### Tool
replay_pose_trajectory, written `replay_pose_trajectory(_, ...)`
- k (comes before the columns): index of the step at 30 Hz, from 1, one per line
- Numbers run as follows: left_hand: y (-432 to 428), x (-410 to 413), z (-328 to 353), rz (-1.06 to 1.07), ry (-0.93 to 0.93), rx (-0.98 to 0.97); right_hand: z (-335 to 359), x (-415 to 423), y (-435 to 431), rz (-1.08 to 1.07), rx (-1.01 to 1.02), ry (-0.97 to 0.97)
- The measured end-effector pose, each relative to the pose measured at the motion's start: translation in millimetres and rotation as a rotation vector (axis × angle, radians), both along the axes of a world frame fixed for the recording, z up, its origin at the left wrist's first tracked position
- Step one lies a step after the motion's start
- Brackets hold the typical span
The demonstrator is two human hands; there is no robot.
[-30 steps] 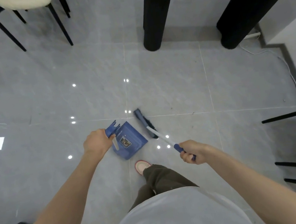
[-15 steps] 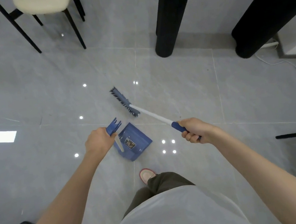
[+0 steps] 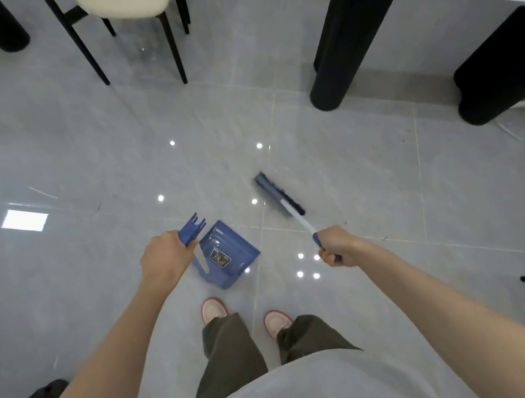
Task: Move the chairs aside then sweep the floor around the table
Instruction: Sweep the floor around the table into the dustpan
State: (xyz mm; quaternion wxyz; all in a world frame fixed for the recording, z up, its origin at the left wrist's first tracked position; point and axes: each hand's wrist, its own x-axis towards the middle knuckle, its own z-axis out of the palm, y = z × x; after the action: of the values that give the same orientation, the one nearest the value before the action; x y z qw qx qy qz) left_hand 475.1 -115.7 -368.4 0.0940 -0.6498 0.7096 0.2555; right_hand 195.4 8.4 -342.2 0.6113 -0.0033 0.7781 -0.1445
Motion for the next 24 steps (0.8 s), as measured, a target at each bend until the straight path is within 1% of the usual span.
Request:
replay_pose_trajectory(2, -14.9, 4.0, -1.9, 0.001, 0.011, 0.012, -1.3, 26.9, 1.7, 0.131, 0.043, 0.0)
replay_pose_trajectory(3, -22.0, 3.4, -1.7, -0.003, 0.017, 0.025, -0.1, 39.0, 2.1, 0.134, 0.061, -0.03)
replay_pose_trajectory(7, -42.8, -8.1, 5.9, -0.023, 0.032, 0.047, 17.6, 51.2, -8.8, -0.067, 0.061, -0.273)
replay_pose_trajectory(10, -61.3, -3.4, 11.2, -0.078, 0.018, 0.07, 37.5, 51.8, -26.7, -0.234, 0.061, -0.368)
replay_pose_trajectory(12, -73.7, 4.2, 12.3, -0.096, 0.037, 0.069, 46.4, 55.2, -37.8, -0.205, 0.04, -0.355)
replay_pose_trajectory(16, -105.9, 27.6, 15.1, -0.107, 0.05, 0.078, 57.6, 78.0, -67.9, -0.104, -0.024, -0.254)
replay_pose_trajectory(19, -130.3, 41.8, 16.6, -0.16, 0.047, 0.052, 61.6, 87.7, -89.9, -0.137, -0.069, -0.198)
replay_pose_trajectory(24, -176.8, 52.3, 18.5, -0.129, 0.077, -0.006, 65.0, 90.6, -134.2, -0.21, -0.155, -0.085)
